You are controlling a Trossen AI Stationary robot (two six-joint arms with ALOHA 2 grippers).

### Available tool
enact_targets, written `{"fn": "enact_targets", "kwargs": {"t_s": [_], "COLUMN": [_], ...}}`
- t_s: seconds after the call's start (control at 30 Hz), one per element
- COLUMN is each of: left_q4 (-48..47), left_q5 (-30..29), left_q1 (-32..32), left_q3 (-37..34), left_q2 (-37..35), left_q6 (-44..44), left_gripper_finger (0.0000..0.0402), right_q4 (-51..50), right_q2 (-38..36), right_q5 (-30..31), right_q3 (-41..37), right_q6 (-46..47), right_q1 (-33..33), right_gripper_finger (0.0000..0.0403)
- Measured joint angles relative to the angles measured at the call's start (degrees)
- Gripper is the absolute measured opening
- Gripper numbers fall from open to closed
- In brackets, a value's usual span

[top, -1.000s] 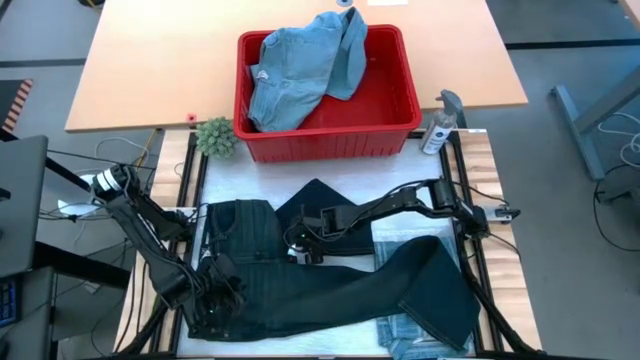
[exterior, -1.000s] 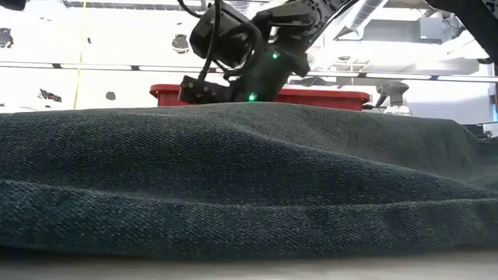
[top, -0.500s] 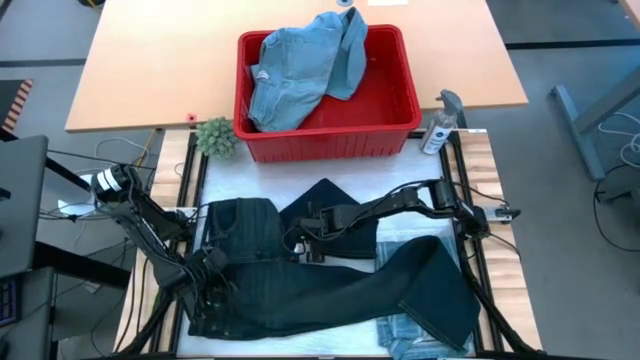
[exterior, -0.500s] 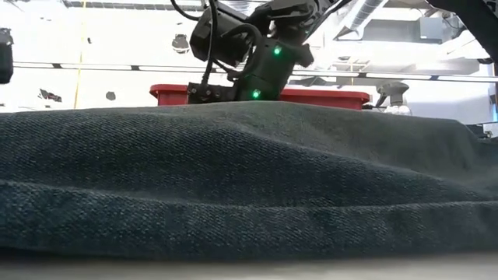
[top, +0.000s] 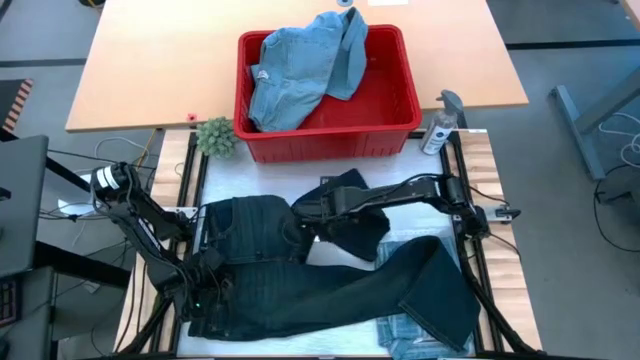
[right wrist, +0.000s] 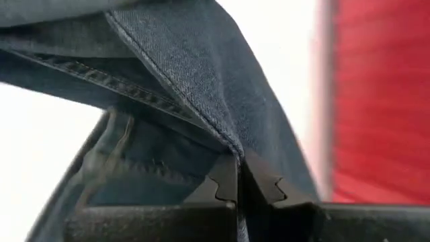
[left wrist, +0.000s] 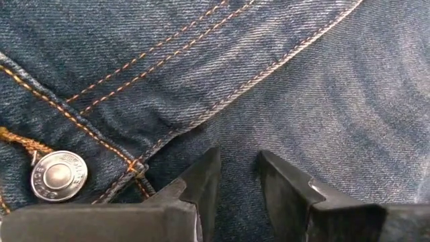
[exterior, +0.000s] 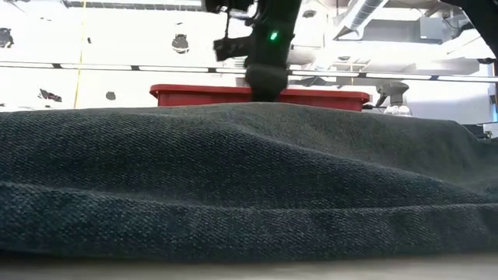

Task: Fold Laundry from Bin
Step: Fold the blue denim pants

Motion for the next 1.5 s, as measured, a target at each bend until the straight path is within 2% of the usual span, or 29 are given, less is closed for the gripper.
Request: {"fn": "enact_targets", "kwargs": {"t_s": [0.1, 0.37, 0.43, 0.7, 1.07, 1.5], "left_q4": [0.0, -0.2, -0.2, -0.2, -0.3, -0.6], "left_q5": [-0.1, -0.3, -0.4, -0.5, -1.2, -1.8], "left_q1": [0.0, 0.0, 0.0, 0.0, 0.0, 0.0], "left_q3": [0.0, -0.1, -0.1, -0.1, -0.1, -0.2], "left_q2": [0.0, 0.1, 0.1, 0.1, 0.1, 0.2], "left_q6": [0.1, -0.1, -0.4, -0.5, -0.5, 1.4], "left_gripper_finger": [0.0102, 0.0102, 0.0102, 0.0102, 0.0102, 0.0102], "right_q4": [-7.8, -24.6, -24.6, -24.8, -24.7, -24.8], "right_q2": [-1.2, -6.1, -7.6, -13.6, -20.4, -28.6], "right_q5": [3.8, 5.3, 4.2, -7.3, -16.3, -17.6], "right_q3": [1.6, 2.6, 2.4, 1.2, -5.3, -19.0], "right_q6": [2.8, 12.2, 13.4, 17.3, 37.8, 49.0], "right_q1": [-0.1, -1.8, -2.4, -6.4, -13.7, -20.4], "right_gripper_finger": [0.0025, 0.0025, 0.0025, 0.0025, 0.0032, 0.0035]}}
